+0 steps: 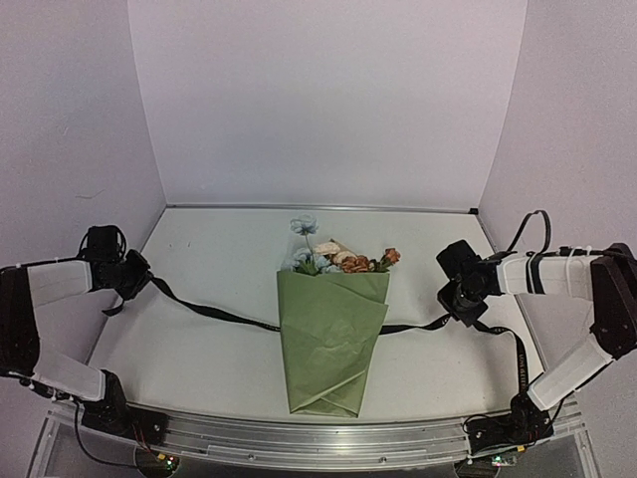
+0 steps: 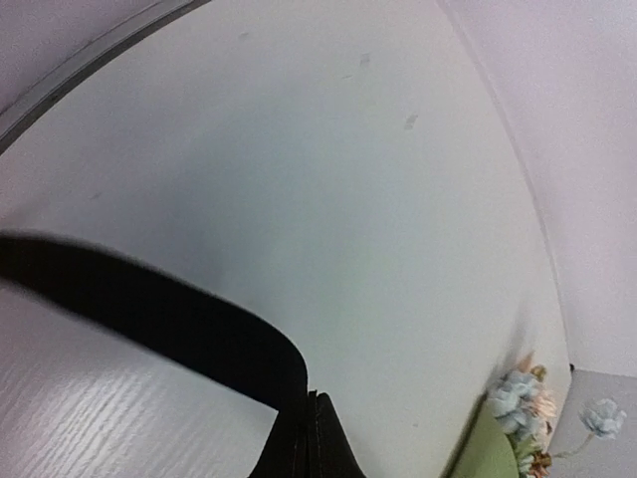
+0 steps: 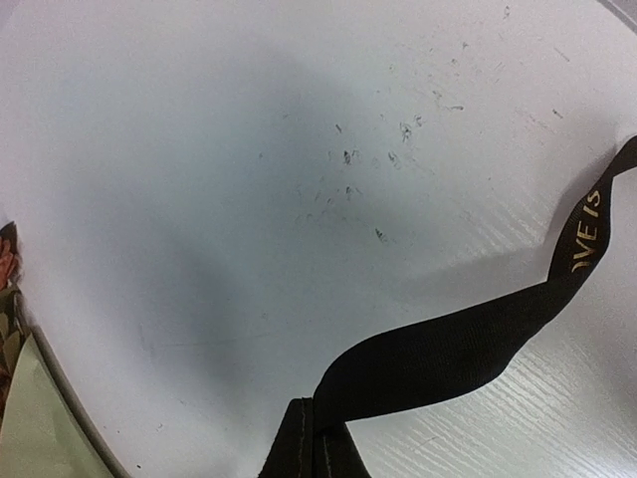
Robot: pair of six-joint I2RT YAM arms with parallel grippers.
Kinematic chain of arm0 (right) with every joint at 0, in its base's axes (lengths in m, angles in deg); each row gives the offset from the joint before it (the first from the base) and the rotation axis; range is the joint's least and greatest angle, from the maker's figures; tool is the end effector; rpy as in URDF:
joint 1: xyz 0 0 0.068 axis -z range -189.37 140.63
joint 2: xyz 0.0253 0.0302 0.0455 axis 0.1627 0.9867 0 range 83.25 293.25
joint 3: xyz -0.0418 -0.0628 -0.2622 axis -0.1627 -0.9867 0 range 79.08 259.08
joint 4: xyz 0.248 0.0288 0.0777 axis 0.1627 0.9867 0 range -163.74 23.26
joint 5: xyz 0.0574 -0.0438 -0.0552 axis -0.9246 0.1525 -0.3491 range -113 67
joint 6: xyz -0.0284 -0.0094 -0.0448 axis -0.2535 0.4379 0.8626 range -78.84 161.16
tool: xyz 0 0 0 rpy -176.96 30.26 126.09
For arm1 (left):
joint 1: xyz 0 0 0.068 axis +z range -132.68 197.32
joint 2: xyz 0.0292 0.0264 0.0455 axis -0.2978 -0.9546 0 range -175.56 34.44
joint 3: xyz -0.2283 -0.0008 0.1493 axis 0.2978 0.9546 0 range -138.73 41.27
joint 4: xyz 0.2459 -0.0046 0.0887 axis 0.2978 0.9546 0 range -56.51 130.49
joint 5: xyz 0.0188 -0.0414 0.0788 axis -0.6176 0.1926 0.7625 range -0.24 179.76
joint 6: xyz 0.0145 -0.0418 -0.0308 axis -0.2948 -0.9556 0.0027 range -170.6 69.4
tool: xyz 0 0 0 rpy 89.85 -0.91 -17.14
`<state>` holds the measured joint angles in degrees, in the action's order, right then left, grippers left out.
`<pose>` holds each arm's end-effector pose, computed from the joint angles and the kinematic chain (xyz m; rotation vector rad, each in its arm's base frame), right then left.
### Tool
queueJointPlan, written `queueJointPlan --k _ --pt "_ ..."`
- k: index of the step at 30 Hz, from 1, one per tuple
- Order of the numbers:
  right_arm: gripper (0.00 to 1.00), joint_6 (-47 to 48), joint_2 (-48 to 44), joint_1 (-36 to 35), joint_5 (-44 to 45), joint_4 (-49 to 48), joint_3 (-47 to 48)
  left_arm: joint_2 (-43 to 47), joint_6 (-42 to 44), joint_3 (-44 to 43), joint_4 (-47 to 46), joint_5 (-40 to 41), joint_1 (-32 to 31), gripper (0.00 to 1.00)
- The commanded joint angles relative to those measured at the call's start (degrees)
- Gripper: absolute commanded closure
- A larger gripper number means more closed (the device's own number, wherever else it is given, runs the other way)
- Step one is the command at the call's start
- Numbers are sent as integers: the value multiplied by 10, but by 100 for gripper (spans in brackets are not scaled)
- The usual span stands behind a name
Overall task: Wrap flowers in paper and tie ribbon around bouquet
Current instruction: Pick up the right side of the ribbon from the center of the board, then place the left side of the ribbon on the folded bouquet.
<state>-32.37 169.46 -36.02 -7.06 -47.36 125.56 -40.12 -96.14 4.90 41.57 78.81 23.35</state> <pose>0.2486 0.1139 0.1676 1.1295 2.4070 0.1927 0.2540 0.0200 0.1849 -0.9725 2.2283 -0.5488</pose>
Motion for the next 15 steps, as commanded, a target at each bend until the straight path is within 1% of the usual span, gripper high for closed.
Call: queueJointPlan --k 1,4,6,7,9,12,15 --pt "100 44 14 1 -55 -11 17 90 62 -30 -150 -122 -60 100" --pt "100 67 21 1 -89 -32 18 91 135 -88 -174 -134 -191 100" --pt "100 75 26 1 -112 -53 17 67 180 -128 -176 -155 -272 100" --pt "100 77 29 1 -121 -65 18 42 210 -157 -167 -171 -322 100" --pt "100 81 38 1 -140 -73 23 -7 275 -208 -124 -176 -414 100" --pt "100 85 49 1 -154 -79 31 -107 369 -303 -39 -155 -554 100" --pt "100 87 55 1 -170 -79 33 -206 435 -382 32 -137 -645 100"
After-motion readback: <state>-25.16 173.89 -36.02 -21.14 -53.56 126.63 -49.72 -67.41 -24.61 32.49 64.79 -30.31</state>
